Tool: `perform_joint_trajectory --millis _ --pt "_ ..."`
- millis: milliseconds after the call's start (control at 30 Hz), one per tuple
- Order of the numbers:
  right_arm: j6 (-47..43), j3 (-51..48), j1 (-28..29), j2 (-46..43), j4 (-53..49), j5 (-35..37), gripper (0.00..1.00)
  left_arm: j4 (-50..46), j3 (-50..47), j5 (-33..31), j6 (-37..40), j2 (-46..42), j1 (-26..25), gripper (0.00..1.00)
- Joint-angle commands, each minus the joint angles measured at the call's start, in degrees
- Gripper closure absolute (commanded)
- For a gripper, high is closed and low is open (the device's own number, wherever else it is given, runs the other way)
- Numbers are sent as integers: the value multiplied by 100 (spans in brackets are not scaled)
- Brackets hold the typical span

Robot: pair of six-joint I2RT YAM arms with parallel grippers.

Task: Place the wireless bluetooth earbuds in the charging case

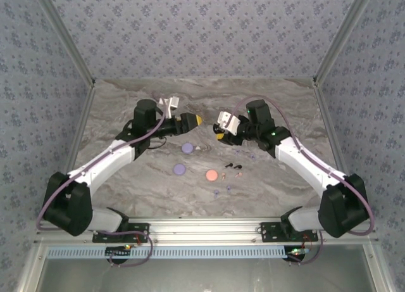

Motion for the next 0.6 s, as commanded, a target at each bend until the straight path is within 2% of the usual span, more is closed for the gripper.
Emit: perform_joint_trajectory --millis 0,267,567 --pt "314 -152 30 -312 214 10 47 132 424 456 137 217 -186 23" --pt "490 -299 85 -489 327 19 47 -66 829 745 303 729 -554 30" --pt "637 -298 143 -482 557 46 46 -293 1066 905 472 990 -746 39"
